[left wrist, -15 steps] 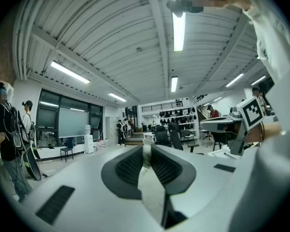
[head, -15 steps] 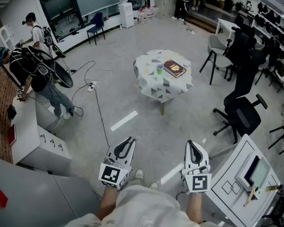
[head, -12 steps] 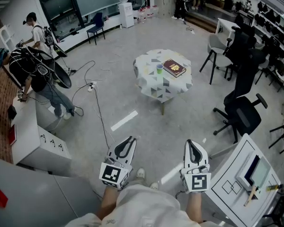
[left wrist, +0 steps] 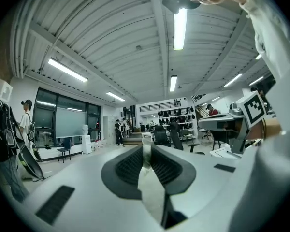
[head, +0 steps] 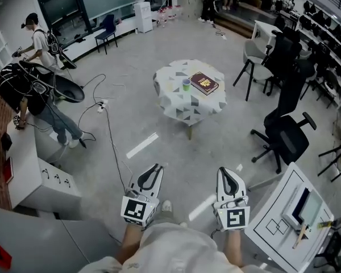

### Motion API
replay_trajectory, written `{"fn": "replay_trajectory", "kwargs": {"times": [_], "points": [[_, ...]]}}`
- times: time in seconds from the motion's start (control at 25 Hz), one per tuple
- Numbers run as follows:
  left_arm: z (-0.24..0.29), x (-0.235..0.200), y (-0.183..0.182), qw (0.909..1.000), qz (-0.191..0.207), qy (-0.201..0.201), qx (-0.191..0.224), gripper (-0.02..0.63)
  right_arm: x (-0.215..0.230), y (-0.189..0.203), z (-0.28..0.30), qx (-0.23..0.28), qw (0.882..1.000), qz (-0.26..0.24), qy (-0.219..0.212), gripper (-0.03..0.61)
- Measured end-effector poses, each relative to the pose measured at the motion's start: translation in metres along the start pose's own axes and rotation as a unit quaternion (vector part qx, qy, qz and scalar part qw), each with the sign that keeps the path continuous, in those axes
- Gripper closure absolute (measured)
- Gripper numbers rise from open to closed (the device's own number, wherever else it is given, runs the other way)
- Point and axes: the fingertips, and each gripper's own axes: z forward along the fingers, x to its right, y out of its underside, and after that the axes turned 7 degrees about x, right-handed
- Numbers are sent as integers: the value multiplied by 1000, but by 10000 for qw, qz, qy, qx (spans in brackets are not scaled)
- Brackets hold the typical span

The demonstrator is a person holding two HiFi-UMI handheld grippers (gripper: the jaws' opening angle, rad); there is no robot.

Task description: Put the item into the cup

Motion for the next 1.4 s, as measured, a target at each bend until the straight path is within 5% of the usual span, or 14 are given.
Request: {"fn": "replay_trajectory", "kwargs": {"times": [0.88,1.4], "points": [[70,-126,19,9995,-68,303,76,554,-21,23,134,-311,9985,-385,230,571],[85,-157,31,9992,-308,228,131,555,-27,33,168,-489,9972,-523,191,571]]}}
